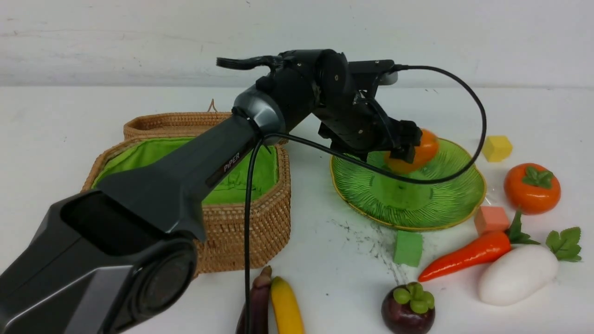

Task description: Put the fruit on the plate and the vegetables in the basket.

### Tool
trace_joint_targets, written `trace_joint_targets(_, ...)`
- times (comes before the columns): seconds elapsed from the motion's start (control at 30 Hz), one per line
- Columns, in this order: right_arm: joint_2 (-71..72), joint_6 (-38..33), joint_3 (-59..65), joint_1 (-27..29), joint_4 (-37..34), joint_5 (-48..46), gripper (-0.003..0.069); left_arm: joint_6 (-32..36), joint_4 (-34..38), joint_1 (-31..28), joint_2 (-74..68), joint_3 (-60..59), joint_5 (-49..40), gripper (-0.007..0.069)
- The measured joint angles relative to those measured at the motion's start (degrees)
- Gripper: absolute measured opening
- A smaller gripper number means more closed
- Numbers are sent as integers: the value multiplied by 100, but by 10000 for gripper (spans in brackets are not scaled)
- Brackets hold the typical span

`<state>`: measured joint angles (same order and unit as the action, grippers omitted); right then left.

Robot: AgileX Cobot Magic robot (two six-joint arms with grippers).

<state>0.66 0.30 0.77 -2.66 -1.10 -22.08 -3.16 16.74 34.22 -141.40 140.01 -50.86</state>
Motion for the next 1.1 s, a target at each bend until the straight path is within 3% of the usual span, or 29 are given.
trace_joint_targets(0.3,0,0,0,0,0,0,243,192,51,-253,1378,-181,-1637,646)
trace_joint_targets(0.37,0,0,0,0,0,0,243,378,-9,-346,2293,-837,-1843,641)
trace_joint_targets(0.43,0,0,0,0,0,0,243,442,-90,-351,2665,-1197,-1790,639)
trace_joint_targets(0.6,0,0,0,0,0,0,243,543,-595,-265,4419,-3402,-842,631)
trace_joint_targets(0.67,0,0,0,0,0,0,243,525,-1116,-35,5320,-4590,-49,626)
trace_joint_targets(0.73,0,0,0,0,0,0,243,316,-1429,228,5855,-5237,458,622)
trace_joint_targets(0.83,0,0,0,0,0,0,243,-565,-1674,584,6369,-5834,711,609)
trace_joint_targets(0.97,0,0,0,0,0,0,243,-1450,-1813,748,6398,-6369,-218,575)
trace_joint_targets(1.1,0,0,0,0,0,0,243,-1318,-1731,748,6028,-7007,-1036,545)
